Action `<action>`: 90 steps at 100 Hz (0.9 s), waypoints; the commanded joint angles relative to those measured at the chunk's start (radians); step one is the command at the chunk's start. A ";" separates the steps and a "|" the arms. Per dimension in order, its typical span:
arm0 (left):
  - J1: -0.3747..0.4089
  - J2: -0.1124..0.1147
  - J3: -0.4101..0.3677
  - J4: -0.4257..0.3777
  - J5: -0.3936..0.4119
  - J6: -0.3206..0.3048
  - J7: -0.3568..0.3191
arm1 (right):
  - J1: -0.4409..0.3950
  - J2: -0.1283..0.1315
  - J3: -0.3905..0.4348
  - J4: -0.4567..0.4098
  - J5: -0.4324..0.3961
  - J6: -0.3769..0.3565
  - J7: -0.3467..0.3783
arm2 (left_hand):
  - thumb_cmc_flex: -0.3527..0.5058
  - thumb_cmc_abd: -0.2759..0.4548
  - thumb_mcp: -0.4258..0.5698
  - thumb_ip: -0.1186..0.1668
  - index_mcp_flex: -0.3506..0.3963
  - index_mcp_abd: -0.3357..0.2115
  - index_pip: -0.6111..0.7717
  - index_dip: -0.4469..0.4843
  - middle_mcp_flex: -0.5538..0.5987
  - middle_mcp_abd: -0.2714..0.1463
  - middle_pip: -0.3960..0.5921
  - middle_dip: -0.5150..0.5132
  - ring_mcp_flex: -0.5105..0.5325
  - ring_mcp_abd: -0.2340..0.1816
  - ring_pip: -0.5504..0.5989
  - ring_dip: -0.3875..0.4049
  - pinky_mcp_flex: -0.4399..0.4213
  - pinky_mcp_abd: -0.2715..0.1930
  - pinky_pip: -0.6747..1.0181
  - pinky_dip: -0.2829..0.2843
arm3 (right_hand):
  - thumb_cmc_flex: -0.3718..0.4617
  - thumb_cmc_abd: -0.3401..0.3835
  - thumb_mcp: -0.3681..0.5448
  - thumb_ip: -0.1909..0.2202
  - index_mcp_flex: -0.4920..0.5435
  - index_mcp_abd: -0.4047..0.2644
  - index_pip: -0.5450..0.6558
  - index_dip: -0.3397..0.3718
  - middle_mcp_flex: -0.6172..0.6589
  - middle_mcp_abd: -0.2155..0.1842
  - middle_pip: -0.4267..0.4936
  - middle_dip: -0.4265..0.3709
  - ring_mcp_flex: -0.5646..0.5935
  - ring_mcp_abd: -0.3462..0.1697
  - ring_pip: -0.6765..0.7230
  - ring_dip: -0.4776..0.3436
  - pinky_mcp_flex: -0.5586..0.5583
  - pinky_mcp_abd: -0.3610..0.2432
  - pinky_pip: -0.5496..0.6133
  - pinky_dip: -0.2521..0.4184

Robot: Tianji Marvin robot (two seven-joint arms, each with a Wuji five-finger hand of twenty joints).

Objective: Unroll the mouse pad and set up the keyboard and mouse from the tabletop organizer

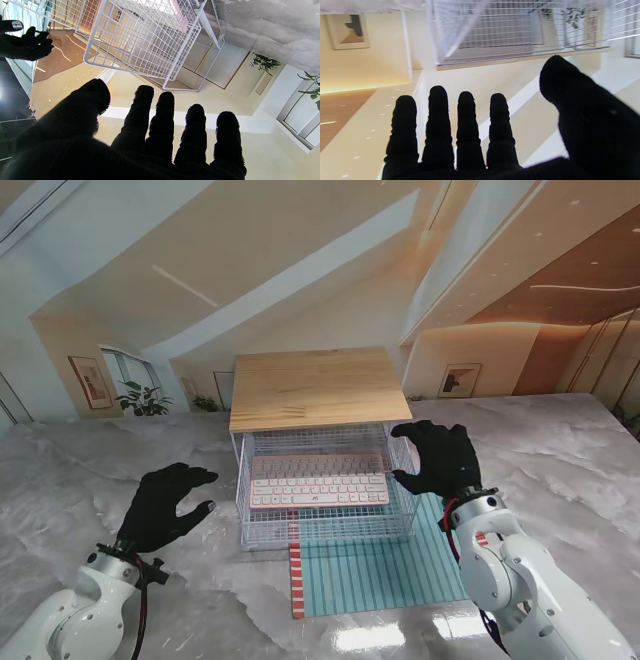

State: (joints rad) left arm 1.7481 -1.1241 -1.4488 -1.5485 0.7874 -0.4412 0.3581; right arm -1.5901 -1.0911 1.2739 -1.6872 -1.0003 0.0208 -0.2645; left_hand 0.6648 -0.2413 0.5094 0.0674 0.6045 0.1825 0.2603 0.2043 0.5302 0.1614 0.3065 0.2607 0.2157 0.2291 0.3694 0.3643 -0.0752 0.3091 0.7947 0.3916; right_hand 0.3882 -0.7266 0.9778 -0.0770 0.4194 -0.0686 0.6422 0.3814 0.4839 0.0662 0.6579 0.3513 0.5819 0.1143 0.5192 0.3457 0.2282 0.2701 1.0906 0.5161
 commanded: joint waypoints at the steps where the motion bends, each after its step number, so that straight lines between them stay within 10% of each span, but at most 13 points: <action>1: -0.002 -0.001 0.004 -0.011 -0.001 -0.010 -0.019 | 0.030 -0.009 -0.036 -0.023 0.005 -0.012 0.025 | -0.034 0.004 -0.010 -0.002 -0.007 0.008 -0.012 -0.009 -0.032 0.007 -0.003 0.001 -0.009 -0.025 -0.001 -0.005 -0.009 -0.018 -0.003 -0.001 | 0.013 0.023 0.024 0.015 0.036 0.014 -0.022 -0.004 0.019 -0.019 -0.013 -0.015 -0.014 -0.017 -0.016 -0.012 -0.021 -0.023 -0.017 -0.024; 90: -0.010 0.004 0.008 -0.043 -0.015 0.008 -0.068 | 0.412 -0.038 -0.511 0.188 0.183 0.135 0.217 | -0.034 -0.001 -0.013 0.000 -0.002 0.031 -0.031 -0.020 -0.033 0.023 -0.005 0.000 -0.008 -0.005 0.003 -0.004 -0.008 -0.020 0.021 0.010 | 0.047 0.114 0.014 0.015 0.205 0.079 -0.060 0.001 0.154 0.000 -0.059 -0.029 0.067 -0.004 -0.007 -0.011 0.011 -0.037 0.022 -0.079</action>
State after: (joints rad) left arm 1.7410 -1.1201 -1.4474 -1.5772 0.7781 -0.4378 0.3120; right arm -1.1934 -1.1163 0.7777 -1.5218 -0.8223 0.1476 -0.0736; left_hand 0.6648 -0.2413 0.5094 0.0674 0.6045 0.1981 0.2464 0.1999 0.5302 0.1738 0.3065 0.2607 0.2157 0.2291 0.3694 0.3643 -0.0752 0.3091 0.7949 0.3916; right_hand 0.4127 -0.6422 0.9976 -0.0768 0.5886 -0.0025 0.5957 0.3747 0.6159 0.0598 0.6006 0.3303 0.6256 0.1028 0.5069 0.3349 0.2419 0.2489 1.0901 0.4518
